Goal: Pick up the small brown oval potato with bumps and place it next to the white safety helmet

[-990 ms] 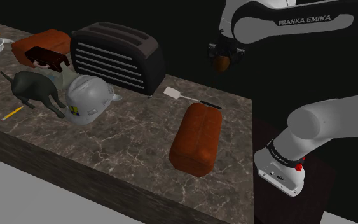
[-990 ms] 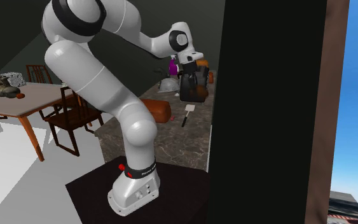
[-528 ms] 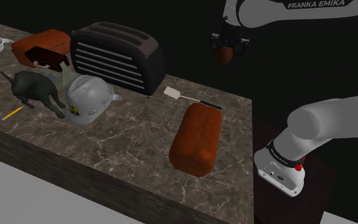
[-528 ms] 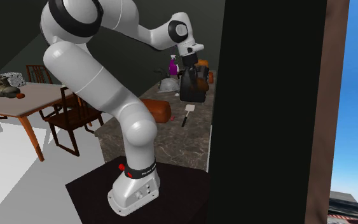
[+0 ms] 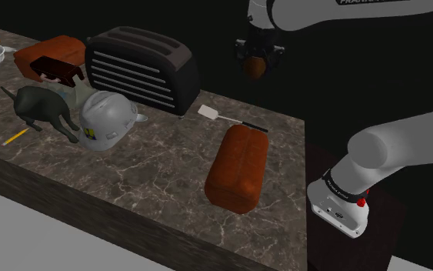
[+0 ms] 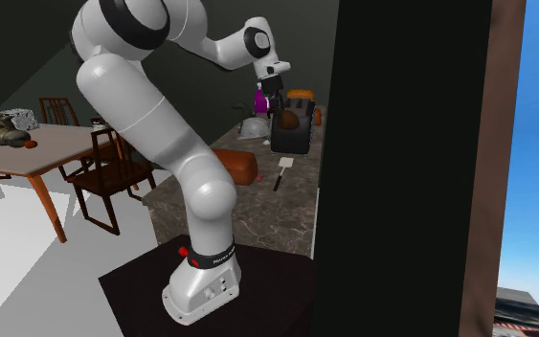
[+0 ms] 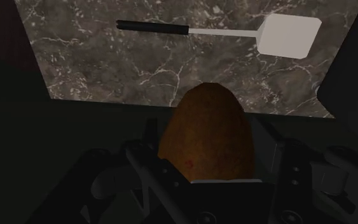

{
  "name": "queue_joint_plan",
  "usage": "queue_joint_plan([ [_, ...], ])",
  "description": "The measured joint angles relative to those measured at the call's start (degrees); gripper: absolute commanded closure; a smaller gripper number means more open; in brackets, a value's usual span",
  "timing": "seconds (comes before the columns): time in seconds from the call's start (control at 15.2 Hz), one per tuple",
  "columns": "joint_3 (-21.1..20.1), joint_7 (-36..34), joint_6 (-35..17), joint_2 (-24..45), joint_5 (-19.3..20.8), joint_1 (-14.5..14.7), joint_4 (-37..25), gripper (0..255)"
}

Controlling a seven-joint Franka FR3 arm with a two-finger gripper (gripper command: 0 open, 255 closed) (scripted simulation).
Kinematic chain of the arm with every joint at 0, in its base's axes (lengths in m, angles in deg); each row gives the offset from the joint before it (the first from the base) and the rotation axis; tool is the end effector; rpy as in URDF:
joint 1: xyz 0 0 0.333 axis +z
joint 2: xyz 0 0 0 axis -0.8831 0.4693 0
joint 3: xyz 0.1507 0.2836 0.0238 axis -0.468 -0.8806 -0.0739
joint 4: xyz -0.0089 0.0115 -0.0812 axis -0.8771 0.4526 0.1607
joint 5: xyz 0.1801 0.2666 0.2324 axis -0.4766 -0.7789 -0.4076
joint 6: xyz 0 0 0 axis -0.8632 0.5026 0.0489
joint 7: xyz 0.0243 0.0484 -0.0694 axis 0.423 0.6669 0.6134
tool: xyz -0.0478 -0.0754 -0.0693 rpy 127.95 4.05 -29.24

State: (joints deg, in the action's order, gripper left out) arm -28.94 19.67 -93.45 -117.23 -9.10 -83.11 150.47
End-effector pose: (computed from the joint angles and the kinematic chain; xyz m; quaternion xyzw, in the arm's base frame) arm 0.3990 0.1590 0.5198 0.8727 -0.4650 0.1132 0.0962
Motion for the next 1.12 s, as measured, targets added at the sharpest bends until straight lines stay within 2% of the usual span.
queue_joint_plan([
  [0.26, -6.35, -6.32, 1.18, 5.24, 1.01, -1.23, -5.66, 255],
  [0.53, -13.94, -13.65, 3.43, 11.9, 3.84, -3.28, -12.82, 255],
  [0.79, -24.41, -23.91, 5.95, 22.8, 11.12, -6.34, -20.81, 255],
  [0.86, -27.65, -27.42, 7.19, 27.28, 14.54, -6.73, -23.32, 255],
  [0.92, -29.72, -30.86, 8.95, 31.5, 18.15, -6.08, -25.76, 255],
  [0.99, -31.43, -34.87, 11.32, 37.19, 22.74, -4.13, -28.99, 255],
  [1.06, -31.41, -38.63, 13.65, 42.41, 27.2, -0.73, -32.16, 255],
  [1.12, -30.56, -41.19, 15.3, 45.88, 30.05, 2.76, -34.57, 255],
])
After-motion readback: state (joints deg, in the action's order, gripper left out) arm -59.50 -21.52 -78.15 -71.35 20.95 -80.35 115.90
